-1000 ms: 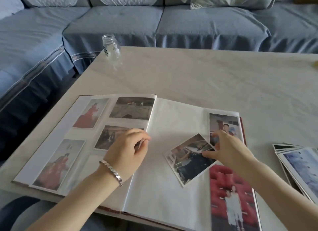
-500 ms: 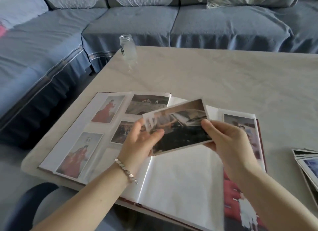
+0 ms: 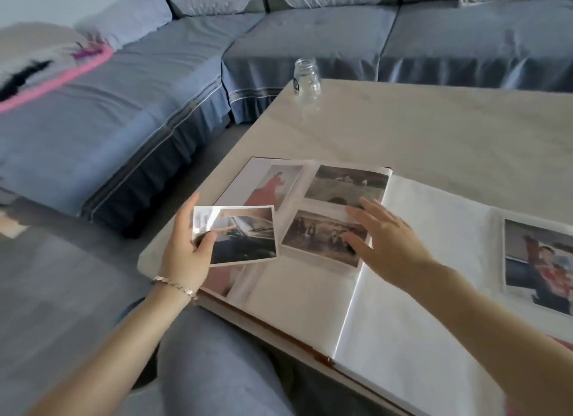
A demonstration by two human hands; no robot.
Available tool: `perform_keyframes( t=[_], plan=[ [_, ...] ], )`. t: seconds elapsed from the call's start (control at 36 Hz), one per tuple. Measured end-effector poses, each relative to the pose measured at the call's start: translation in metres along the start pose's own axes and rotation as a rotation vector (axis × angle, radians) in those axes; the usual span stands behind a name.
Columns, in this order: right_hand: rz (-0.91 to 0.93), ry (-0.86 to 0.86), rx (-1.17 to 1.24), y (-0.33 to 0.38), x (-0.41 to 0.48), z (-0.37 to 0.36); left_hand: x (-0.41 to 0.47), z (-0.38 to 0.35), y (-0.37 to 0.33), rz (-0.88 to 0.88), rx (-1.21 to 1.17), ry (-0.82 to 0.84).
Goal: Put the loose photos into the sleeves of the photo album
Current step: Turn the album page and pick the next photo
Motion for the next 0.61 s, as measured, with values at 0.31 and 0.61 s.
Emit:
perform_keyframes(
  t=[0.31, 0.61],
  plan=[
    [-0.015, -0.027, -0.029, 0.002, 0.009, -0.008, 0.0, 0.016, 0.037, 0.029, 0.04, -0.053],
    [-0.014, -0.028, 0.002, 0.002, 0.008, -0.009, -0.008, 0.009, 0.052, 0.101, 0.029, 0.293]
  ],
)
Point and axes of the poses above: each hand's wrist, its own x-axis towards the middle knuckle, its own z-axis out of the back of the hand, y = z × x, the point moved 7 cm from there along x, towards the middle knuckle, and after that the axes turned 7 degrees about -z, right-handed, at the moved point
